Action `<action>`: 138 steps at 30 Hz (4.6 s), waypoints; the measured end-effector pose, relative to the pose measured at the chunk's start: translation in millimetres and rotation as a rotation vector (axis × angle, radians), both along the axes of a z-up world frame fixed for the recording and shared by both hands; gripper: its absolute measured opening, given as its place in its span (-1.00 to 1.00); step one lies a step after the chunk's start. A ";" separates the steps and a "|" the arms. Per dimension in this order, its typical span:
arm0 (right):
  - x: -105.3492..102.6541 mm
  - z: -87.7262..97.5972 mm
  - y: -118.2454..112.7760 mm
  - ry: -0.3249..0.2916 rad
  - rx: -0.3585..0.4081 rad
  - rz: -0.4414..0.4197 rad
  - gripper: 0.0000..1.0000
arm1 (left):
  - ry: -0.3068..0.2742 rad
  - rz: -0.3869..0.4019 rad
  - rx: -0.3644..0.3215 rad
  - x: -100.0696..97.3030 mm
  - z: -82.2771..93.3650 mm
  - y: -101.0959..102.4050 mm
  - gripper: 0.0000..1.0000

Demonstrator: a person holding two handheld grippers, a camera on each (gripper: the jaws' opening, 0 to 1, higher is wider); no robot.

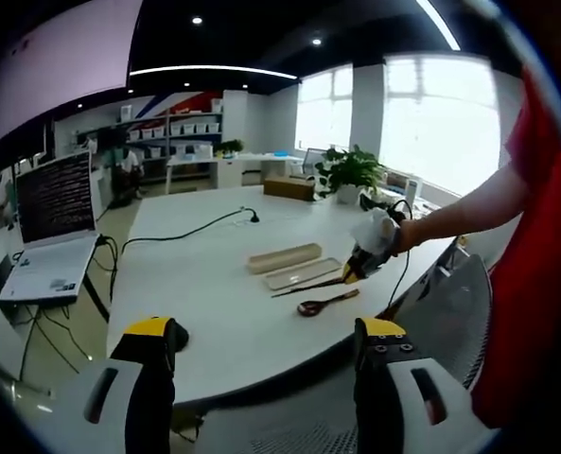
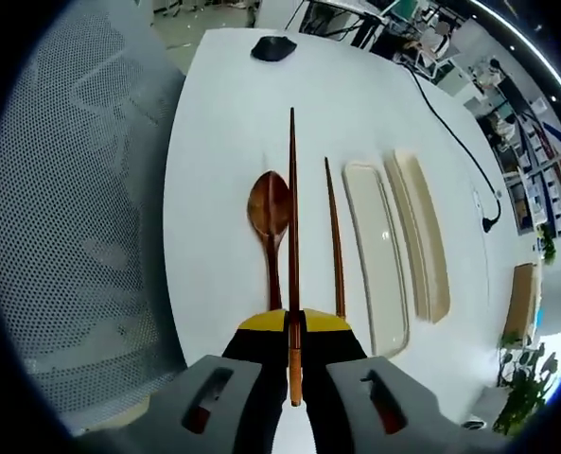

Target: Arrange the utensils inside the cutlery case until each visible utensil rests in its matching compartment.

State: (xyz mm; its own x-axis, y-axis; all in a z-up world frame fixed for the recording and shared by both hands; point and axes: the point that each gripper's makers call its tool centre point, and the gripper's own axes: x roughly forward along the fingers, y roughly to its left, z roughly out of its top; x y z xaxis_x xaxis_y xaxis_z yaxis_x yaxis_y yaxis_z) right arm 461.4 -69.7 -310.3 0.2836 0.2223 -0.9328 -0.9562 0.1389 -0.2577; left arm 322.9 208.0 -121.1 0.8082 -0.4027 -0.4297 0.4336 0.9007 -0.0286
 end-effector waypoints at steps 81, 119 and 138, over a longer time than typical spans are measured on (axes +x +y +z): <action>17.2 49.8 -9.6 -0.117 0.095 -0.073 -1.00 | 0.015 -0.023 0.024 6.1 -3.5 -6.4 0.56; 57.6 71.3 -13.2 -0.076 0.099 0.008 -1.00 | 0.021 -0.034 0.012 42.0 0.9 -28.2 0.52; 90.7 103.7 -17.0 -0.048 0.104 0.033 -1.00 | 0.015 -0.042 0.038 56.2 3.2 -22.6 0.52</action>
State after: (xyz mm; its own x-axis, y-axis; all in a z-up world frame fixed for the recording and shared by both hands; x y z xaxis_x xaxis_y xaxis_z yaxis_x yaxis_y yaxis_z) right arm 552.1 -86.7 -206.6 0.3183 0.3273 -0.8897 -0.9476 0.1358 -0.2891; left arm 379.1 185.5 -117.8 0.7840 -0.4194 -0.4576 0.4712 0.8820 -0.0012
